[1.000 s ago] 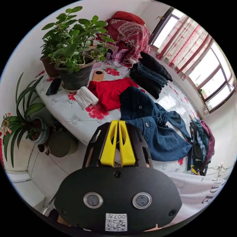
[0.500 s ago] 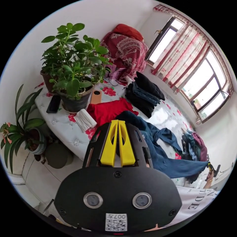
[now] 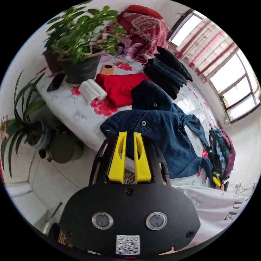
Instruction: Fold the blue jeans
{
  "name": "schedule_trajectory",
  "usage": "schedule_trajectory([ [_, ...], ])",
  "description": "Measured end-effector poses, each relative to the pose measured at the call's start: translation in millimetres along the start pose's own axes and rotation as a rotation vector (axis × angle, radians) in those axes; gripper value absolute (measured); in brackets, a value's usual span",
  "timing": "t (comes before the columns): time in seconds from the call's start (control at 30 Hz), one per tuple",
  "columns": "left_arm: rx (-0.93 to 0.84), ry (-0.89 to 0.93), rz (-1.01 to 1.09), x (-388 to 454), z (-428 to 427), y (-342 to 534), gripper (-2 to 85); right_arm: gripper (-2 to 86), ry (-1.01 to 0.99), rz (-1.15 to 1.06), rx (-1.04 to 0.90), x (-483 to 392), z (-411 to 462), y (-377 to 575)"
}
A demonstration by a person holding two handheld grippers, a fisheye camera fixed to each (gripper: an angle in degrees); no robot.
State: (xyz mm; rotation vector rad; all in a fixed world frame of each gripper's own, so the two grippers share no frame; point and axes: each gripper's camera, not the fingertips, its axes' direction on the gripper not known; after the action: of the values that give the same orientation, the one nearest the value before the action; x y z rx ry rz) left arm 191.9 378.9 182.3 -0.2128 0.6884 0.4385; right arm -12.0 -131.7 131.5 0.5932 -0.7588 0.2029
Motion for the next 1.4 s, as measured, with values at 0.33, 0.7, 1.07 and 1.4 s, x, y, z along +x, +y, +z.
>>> schedule_trajectory([
  [0.33, -0.131, 0.084, -0.269, -60, 57, -22, 13.8, 9.8, -0.034, 0.17, -0.12, 47, 25, -10],
  [0.7, -0.094, 0.18, -0.24, -50, 60, -68, 3.3, 1.9, 0.466, -0.164, -0.273, 6, 45, -49],
  [1.07, -0.043, 0.326, -0.178, -81, -2, -12, 3.0, 11.3, -0.232, 0.226, -0.102, 88, -9, 4],
  [1.4, 0.075, 0.515, -0.166, -50, -27, -91, 1.6, 0.7, -0.365, 0.147, 0.179, 49, -9, -57],
])
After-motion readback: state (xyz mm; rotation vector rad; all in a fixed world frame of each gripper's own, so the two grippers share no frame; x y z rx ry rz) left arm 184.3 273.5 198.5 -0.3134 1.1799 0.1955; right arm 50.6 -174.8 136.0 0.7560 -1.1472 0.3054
